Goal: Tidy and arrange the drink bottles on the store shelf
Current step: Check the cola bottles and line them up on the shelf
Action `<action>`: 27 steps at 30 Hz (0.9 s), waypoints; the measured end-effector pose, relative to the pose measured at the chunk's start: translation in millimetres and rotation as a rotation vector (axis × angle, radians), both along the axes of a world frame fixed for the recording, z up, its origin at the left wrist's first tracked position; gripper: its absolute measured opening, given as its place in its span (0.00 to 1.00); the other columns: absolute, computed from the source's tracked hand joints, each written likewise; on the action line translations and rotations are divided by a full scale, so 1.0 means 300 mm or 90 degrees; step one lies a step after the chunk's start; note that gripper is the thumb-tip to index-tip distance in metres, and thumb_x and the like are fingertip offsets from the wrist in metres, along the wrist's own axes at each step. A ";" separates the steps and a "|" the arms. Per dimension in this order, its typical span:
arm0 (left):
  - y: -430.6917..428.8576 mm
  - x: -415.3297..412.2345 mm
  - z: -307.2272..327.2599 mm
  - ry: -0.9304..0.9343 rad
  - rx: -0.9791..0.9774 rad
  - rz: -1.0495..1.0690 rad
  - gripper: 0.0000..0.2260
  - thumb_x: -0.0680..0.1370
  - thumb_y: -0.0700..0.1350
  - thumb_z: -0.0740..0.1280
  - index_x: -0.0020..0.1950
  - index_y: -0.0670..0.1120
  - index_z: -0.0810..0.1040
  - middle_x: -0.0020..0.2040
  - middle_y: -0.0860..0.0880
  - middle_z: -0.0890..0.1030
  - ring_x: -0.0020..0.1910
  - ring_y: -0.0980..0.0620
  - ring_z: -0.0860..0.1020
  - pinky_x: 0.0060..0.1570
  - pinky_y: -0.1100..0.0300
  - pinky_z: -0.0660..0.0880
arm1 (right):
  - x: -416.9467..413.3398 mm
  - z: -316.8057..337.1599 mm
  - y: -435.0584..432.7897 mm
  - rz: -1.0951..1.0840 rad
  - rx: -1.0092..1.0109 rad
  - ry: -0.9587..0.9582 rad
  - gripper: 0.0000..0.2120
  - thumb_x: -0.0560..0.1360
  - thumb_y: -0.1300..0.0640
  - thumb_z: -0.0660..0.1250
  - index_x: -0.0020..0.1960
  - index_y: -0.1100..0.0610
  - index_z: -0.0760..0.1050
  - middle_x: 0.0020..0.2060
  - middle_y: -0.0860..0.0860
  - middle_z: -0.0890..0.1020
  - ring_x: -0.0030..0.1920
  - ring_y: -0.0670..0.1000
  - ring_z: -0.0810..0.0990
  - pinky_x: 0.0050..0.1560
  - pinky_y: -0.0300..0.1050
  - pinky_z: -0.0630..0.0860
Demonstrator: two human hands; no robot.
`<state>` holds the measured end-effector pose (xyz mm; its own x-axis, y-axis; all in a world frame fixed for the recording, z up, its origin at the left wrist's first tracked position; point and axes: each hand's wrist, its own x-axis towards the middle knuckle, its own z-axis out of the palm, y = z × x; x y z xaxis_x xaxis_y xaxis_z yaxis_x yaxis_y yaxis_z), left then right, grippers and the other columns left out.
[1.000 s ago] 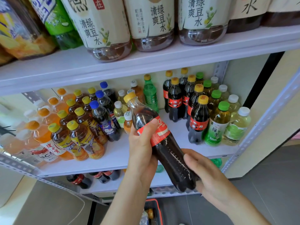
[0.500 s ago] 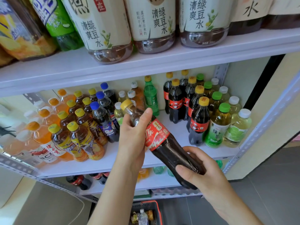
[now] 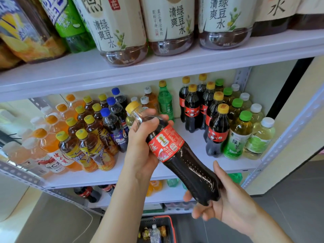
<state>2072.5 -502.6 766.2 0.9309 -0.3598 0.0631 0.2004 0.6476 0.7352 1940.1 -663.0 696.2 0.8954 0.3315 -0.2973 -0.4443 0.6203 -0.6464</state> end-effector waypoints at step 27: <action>0.041 0.100 0.080 -0.265 0.625 0.071 0.21 0.77 0.58 0.68 0.47 0.38 0.77 0.43 0.39 0.84 0.44 0.44 0.83 0.50 0.48 0.79 | 0.018 -0.068 0.063 -0.471 -0.856 -0.223 0.43 0.58 0.64 0.81 0.57 0.27 0.67 0.55 0.32 0.63 0.54 0.29 0.69 0.49 0.17 0.63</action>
<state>2102.6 -490.5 790.3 0.9336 -0.3403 0.1124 -0.2099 -0.2652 0.9411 1945.6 -644.0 675.7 0.8176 -0.5199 0.2473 -0.0302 -0.4677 -0.8834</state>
